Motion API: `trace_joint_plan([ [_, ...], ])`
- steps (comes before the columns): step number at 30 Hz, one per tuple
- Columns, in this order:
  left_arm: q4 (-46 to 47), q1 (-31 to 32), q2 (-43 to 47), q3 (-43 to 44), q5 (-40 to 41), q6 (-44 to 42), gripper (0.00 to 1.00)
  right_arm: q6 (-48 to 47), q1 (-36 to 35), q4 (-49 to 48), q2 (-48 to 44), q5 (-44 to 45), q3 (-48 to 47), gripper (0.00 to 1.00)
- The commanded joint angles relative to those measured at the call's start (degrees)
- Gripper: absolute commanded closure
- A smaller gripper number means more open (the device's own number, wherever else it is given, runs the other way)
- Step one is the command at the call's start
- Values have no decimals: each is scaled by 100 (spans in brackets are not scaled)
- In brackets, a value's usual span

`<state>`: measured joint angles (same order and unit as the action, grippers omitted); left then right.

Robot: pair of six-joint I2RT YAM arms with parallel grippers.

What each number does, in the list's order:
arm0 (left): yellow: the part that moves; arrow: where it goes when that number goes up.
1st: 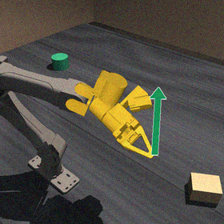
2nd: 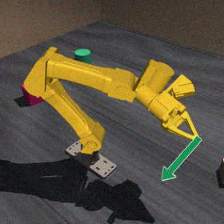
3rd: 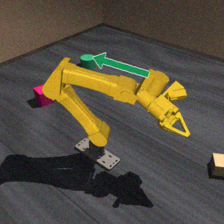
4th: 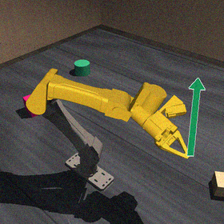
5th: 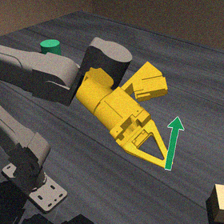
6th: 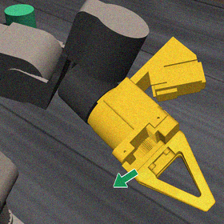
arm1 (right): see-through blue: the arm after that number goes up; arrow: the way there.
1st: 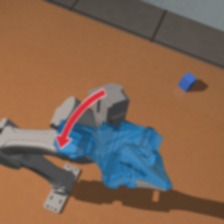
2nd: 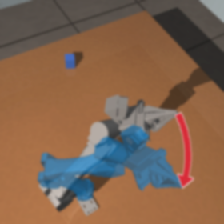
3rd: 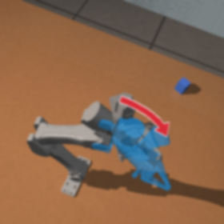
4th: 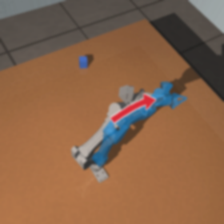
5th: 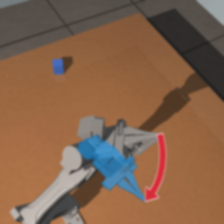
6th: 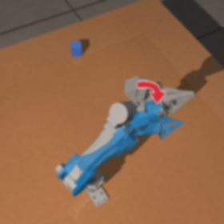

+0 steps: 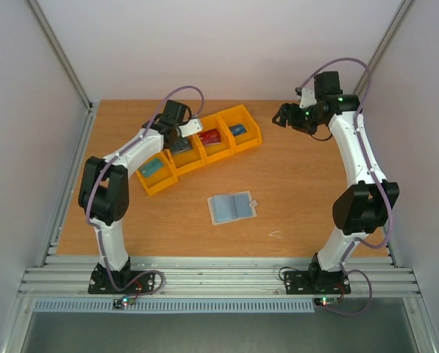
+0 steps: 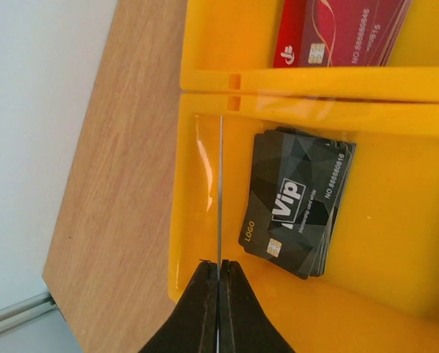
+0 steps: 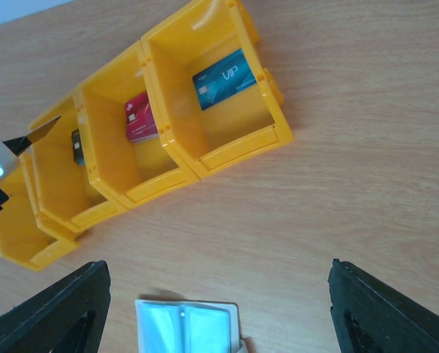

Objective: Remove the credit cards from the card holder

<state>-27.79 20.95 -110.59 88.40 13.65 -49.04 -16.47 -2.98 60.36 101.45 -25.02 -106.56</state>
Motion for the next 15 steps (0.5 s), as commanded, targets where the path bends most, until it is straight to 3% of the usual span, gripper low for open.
trace_joint_plan([
  [1, -226, 20, -176, 161, 184, 87, 100, 65, 60, -105, 59, -141, -143, 18],
  [9, -312, 23, -607, 414, 680, 109, 100, 54, 97, -68, 21, -340, -104, 18],
  [15, 329, 68, -712, 126, 765, -135, 100, 51, 96, -120, -31, -342, 24, 18],
])
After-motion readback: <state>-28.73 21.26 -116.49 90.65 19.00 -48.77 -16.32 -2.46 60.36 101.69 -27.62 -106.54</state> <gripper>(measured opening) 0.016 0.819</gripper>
